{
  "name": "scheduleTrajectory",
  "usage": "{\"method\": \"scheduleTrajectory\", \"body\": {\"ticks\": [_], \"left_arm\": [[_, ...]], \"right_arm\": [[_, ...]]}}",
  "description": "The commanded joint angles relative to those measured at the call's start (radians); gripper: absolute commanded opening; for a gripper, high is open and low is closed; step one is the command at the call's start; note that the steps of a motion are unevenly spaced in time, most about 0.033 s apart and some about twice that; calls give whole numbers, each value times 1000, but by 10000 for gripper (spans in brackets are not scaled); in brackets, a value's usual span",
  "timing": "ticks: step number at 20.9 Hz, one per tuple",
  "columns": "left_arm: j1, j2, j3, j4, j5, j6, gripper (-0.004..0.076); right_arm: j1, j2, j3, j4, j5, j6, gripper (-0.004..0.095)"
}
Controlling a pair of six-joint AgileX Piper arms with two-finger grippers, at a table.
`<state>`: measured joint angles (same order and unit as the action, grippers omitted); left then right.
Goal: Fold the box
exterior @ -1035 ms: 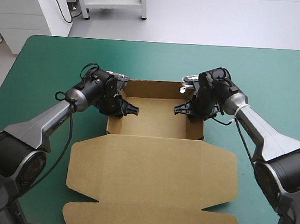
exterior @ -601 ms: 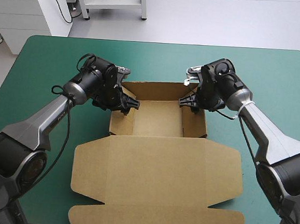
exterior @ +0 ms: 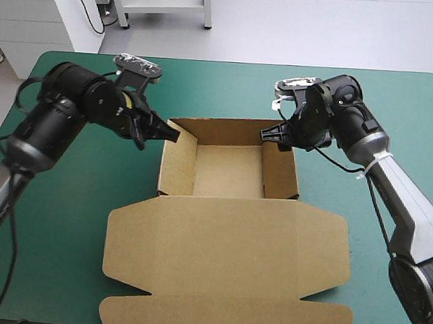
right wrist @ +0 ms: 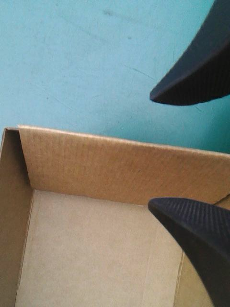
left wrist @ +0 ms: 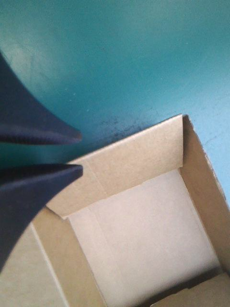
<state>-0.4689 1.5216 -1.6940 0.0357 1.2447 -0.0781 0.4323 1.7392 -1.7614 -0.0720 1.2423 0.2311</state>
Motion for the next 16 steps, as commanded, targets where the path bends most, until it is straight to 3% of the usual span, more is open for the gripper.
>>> {"method": "scheduleTrajectory", "body": {"ticks": [1,4,10,16], "left_arm": [[-3,-176,111,16,45,22,-8],[-3,-338,297,-10,20,27,-8],[-3,-655,711,-16,-127,29,-8],[-3,-912,987,-238,-166,278,-8]], "right_arm": [[-4,-49,3,5,4,-6,534],[-4,-33,31,1,4,-1,532],[-4,37,35,10,4,-1,532],[-4,99,35,54,4,-1,459]]}}
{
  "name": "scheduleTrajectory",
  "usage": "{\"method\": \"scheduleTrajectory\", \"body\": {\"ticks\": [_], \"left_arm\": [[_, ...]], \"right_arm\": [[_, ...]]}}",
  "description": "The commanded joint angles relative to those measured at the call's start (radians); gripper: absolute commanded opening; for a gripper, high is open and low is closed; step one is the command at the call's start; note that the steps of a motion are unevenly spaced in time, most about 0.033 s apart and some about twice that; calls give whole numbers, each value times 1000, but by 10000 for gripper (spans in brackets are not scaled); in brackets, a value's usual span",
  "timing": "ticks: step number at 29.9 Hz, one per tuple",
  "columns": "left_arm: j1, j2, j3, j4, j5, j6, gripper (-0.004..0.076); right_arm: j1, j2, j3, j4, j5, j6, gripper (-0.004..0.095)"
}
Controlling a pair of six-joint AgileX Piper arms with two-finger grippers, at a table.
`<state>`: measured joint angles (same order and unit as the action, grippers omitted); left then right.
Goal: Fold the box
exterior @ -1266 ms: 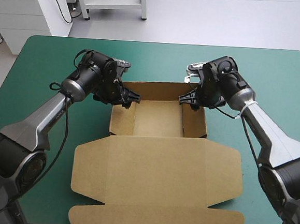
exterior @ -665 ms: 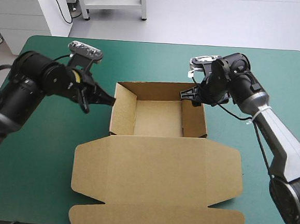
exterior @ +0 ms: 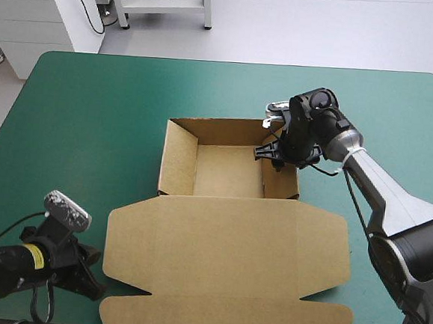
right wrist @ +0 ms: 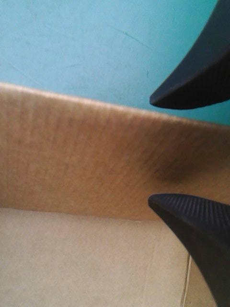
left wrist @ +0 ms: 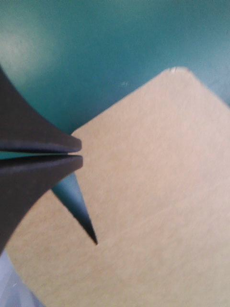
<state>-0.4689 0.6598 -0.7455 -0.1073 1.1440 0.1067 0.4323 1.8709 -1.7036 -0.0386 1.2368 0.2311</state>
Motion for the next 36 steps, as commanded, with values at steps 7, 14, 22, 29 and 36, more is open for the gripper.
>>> {"method": "scheduleTrajectory", "body": {"ticks": [7,14,22,29,36], "left_arm": [[-3,-132,180,-95,-67,132,-8],[-3,-159,245,-95,-92,155,-8],[-3,-159,245,-95,-92,155,-8],[-3,-159,245,-95,-92,156,-8],[-3,-159,245,-95,-92,156,-8]], "right_arm": [[-4,-4,-18,66,10,-9,358],[-4,-2,-18,62,10,-25,186],[-4,-2,-18,33,10,-28,-19],[-60,-18,-18,-9,10,-28,-21],[-234,-99,-18,-13,10,-89,-21]]}}
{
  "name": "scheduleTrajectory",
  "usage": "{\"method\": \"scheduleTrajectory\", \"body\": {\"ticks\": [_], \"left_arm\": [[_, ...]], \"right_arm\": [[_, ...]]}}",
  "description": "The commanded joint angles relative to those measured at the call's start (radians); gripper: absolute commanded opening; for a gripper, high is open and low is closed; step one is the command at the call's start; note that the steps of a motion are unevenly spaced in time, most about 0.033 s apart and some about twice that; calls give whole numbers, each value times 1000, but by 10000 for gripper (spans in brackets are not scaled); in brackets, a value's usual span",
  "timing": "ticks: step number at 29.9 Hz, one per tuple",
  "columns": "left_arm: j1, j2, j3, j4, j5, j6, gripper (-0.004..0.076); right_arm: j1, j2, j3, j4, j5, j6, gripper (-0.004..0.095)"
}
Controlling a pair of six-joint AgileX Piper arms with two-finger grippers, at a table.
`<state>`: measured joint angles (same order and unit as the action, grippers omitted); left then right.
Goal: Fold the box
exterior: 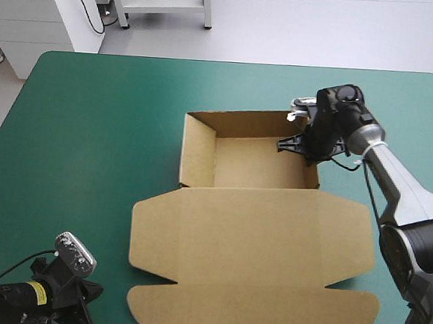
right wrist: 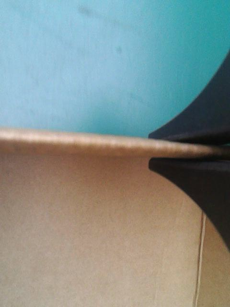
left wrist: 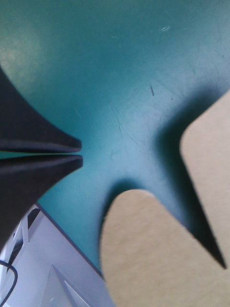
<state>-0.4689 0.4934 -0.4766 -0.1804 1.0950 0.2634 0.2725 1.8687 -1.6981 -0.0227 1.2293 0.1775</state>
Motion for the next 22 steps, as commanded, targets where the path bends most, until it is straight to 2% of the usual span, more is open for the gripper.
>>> {"method": "scheduleTrajectory", "body": {"ticks": [1,10,15,22], "left_arm": [[-3,8,-24,-21,-43,-1,-8],[-1,8,-24,-21,-43,-1,-8],[-1,8,-24,-21,-43,-1,-8],[-1,8,-24,-21,-43,-1,-8]], "right_arm": [[-111,-110,-24,-38,17,-43,-21],[-478,-182,-24,-71,17,-108,-21],[-642,-182,-24,-81,17,-167,-21],[-849,-172,-24,-97,1,-165,-19]]}}
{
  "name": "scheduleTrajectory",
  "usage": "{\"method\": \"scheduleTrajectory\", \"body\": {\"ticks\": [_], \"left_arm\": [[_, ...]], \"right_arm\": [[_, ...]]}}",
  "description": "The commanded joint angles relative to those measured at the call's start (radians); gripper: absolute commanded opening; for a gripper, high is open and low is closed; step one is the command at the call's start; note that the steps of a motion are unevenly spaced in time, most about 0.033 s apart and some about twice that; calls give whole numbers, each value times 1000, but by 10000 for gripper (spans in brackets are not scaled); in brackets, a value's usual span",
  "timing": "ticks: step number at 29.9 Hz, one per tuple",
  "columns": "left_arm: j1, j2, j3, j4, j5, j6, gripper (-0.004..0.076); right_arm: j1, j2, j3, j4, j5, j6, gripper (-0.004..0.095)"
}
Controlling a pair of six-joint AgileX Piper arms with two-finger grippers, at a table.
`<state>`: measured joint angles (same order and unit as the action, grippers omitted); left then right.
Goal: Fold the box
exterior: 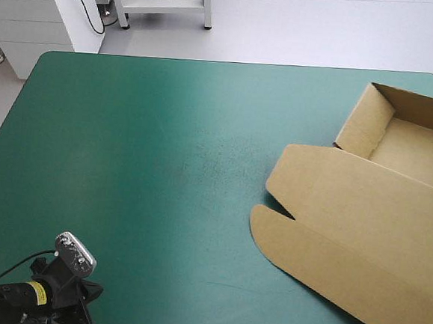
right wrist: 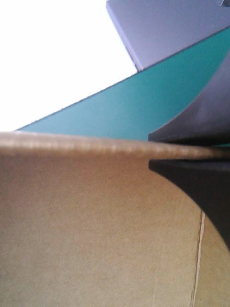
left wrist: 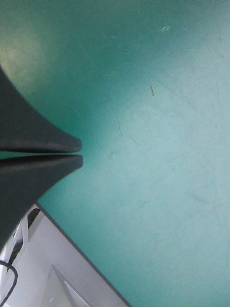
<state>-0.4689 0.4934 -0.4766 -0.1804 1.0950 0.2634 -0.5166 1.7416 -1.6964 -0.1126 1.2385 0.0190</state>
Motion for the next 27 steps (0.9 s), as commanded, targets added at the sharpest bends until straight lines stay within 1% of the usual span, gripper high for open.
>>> {"method": "scheduleTrajectory", "body": {"ticks": [1,4,5,6,10,12,14,17,21,23,25,27], "left_arm": [[-1,8,-24,-21,-43,-1,-8],[-1,8,-24,-21,-43,-1,-8],[-1,8,-24,-21,-43,-1,-8],[-1,8,-24,-21,-43,-1,-8],[-1,8,-24,-21,-43,-1,-8],[-1,8,-24,-21,-43,-1,-8],[-1,8,-24,-21,-43,-1,-8],[-1,8,-24,-21,-43,-1,-8],[-1,8,-24,-21,-43,-1,-8],[-1,8,-24,-21,-43,-1,-8],[-1,8,-24,-21,-43,-1,-8],[-1,8,-24,-21,-43,-1,-8]], "right_arm": [[-76,-43,-25,-7,-8,-4,-19],[-105,-36,-25,-7,4,9,-1],[-112,-36,-25,-10,7,38,28],[-112,-35,-23,-7,7,66,72],[-112,-34,-23,-10,7,59,285],[-112,-34,-23,-11,7,44,371],[-112,-34,-23,-9,7,34,423],[-112,-48,-22,3,7,34,430],[-112,-98,-14,53,7,34,416],[-112,-130,4,85,7,20,416],[-112,-177,39,138,7,-19,416],[-112,-230,79,195,7,-28,416]]}}
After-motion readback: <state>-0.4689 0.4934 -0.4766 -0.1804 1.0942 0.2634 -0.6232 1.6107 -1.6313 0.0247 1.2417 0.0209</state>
